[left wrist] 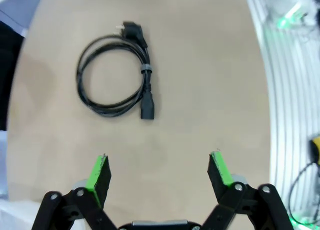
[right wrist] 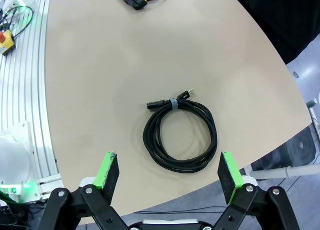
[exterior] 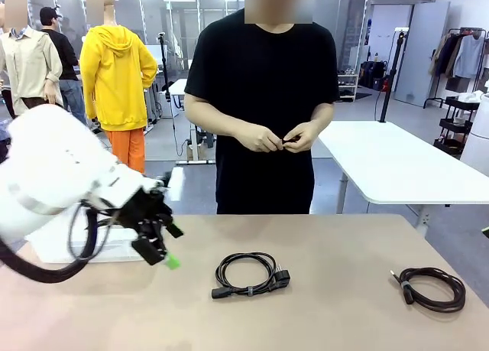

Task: Organize and store the cables.
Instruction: Place the Power Cable into the Organizing box.

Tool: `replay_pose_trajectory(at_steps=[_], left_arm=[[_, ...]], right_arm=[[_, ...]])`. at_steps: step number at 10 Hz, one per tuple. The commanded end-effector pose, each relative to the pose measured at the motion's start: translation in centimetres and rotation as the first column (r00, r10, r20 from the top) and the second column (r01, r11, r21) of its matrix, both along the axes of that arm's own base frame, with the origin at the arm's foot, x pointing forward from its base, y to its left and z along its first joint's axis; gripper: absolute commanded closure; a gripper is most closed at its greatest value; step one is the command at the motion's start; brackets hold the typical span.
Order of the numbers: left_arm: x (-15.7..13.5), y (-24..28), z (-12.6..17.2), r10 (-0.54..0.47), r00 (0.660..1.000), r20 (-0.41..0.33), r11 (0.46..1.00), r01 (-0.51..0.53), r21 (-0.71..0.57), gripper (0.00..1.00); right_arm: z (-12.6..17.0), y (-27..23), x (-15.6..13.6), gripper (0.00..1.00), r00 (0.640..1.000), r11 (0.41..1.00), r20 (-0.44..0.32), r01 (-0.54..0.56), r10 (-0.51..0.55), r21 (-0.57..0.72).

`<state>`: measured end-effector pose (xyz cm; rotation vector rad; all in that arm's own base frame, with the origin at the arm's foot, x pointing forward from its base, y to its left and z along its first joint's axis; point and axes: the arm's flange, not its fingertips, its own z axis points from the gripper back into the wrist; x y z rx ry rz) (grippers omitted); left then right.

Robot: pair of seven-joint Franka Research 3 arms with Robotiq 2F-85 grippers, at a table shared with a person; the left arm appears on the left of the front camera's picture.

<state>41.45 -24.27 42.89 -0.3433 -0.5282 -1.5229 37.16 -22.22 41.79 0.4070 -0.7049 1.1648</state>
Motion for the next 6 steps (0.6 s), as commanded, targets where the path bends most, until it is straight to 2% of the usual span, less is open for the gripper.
replay_pose_trajectory(at_steps=[1, 6], left_arm=[[2.8, -3.8, -0.1, 0.022, 1.0, 0.018, 0.994, -0.024, 0.103, 0.02], [5.5, -12.7, -5.1, 0.091, 0.996, -0.017, 0.973, -0.085, 0.214, 0.02]], right_arm=[[0.0, 0.1, -0.3, 0.0, 1.0, 1.0, 0.004, -0.017, 0.017, -0.005], [0.0, 0.1, -0.3, 0.0, 1.0, 1.0, 0.004, -0.017, 0.017, -0.005]])
